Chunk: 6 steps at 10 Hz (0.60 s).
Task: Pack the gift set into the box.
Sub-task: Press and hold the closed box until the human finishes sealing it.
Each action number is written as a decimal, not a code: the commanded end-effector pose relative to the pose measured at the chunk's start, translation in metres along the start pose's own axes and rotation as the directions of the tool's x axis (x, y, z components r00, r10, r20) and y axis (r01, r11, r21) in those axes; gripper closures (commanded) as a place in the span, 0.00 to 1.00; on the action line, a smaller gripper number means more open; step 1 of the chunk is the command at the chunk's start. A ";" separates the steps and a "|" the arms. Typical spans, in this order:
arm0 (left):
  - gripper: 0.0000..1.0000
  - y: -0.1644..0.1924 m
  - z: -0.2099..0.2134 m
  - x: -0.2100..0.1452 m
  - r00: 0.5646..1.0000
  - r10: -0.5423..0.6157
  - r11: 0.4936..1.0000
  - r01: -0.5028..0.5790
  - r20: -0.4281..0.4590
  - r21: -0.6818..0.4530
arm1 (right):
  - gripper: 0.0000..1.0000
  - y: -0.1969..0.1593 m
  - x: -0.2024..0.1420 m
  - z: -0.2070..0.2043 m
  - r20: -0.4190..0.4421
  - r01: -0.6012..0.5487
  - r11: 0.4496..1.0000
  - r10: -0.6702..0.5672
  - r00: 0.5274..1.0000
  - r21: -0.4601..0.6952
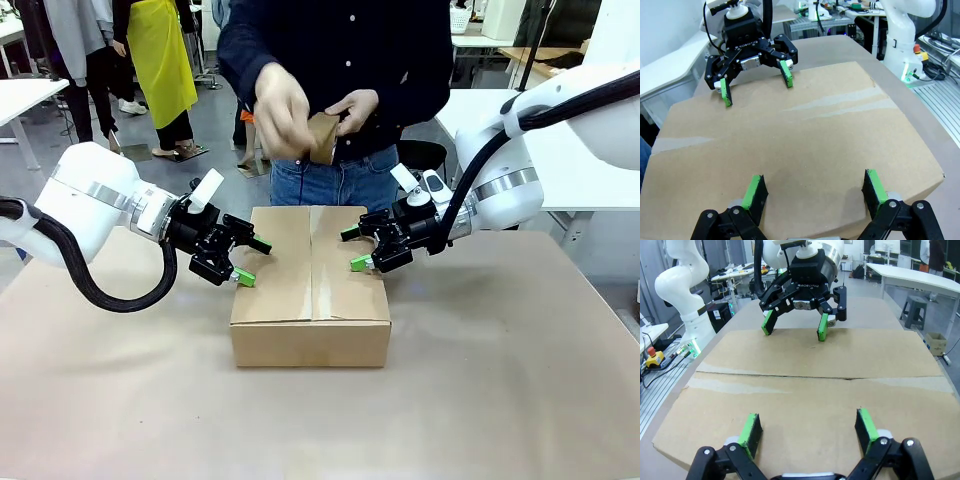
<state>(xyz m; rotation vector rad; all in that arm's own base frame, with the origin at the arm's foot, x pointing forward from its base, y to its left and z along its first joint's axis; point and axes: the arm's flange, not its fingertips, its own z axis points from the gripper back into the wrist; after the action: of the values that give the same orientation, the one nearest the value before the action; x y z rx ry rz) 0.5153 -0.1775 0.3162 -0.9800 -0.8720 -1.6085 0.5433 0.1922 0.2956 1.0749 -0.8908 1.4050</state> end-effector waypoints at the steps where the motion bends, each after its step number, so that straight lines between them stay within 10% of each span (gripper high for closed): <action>1: 0.00 0.000 -0.001 -0.002 1.000 0.005 1.000 -0.005 0.006 0.001 | 0.00 0.000 -0.001 0.000 -0.002 -0.014 1.000 0.014 1.000 -0.003; 6: 0.00 0.000 -0.001 -0.002 1.000 0.005 1.000 -0.005 0.006 0.001 | 0.00 0.000 -0.001 0.000 -0.002 -0.014 1.000 0.014 1.000 -0.003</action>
<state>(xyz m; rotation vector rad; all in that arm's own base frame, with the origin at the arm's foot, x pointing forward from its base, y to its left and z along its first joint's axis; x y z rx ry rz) 0.5153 -0.1775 0.3162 -0.9800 -0.8720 -1.6085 0.5433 0.1922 0.2956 1.0749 -0.8908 1.4050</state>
